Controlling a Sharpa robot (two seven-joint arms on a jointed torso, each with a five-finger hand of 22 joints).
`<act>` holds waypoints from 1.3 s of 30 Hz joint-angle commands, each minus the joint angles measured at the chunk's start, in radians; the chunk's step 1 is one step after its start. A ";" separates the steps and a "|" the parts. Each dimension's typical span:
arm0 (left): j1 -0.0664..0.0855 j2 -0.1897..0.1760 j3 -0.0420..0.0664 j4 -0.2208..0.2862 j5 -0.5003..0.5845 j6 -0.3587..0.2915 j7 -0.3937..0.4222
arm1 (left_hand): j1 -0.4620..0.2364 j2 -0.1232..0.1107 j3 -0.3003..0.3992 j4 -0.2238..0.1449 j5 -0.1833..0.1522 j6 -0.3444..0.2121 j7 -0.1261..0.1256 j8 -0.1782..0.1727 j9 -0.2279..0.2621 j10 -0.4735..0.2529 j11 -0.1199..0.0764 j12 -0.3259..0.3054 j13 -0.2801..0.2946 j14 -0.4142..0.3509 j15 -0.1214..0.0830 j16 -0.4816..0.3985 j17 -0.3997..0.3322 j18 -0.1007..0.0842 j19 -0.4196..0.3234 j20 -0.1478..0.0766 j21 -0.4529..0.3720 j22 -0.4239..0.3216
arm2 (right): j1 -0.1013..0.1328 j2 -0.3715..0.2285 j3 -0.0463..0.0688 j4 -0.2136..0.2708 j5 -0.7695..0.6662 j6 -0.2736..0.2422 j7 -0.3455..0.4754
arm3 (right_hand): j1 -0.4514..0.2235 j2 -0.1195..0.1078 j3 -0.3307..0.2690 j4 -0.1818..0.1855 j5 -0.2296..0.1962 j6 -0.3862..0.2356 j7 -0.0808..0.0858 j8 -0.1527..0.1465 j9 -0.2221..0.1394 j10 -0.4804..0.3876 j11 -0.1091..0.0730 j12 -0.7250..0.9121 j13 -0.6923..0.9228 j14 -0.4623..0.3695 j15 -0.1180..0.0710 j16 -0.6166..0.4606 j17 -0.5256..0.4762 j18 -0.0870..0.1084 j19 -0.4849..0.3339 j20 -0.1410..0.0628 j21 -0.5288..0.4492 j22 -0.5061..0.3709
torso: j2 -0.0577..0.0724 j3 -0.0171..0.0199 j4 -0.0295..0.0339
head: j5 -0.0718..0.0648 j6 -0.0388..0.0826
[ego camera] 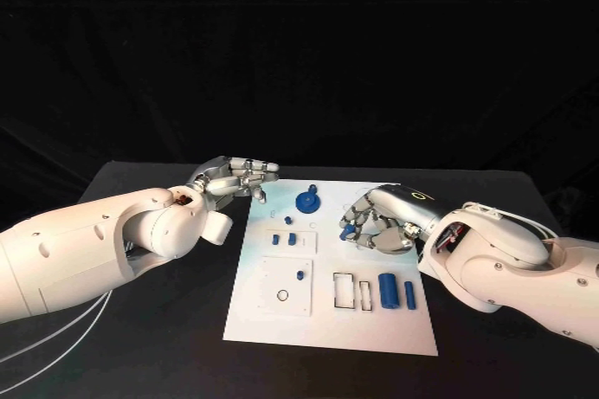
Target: Assemble the parts on the task board
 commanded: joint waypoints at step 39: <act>-0.002 0.019 -0.001 -0.005 -0.003 0.032 0.008 | 0.001 0.007 0.000 -0.005 0.003 -0.008 -0.001 -0.003 -0.002 -0.010 0.002 0.007 0.002 -0.012 0.001 -0.003 -0.003 0.014 -0.008 0.000 -0.006 -0.002 | -0.183 0.291 -0.010 -0.104 -0.089 0.051 0.034 | -0.010 -0.009 -0.001 0.002 0.020 -0.005 0.015 -0.001 0.017 -0.011 0.007 -0.011 -0.001 0.025 0.003 0.006 0.006 -0.015 -0.001 -0.002 -0.004 0.063 | 0.002 -0.0009 -0.0016 | 0.056 -0.044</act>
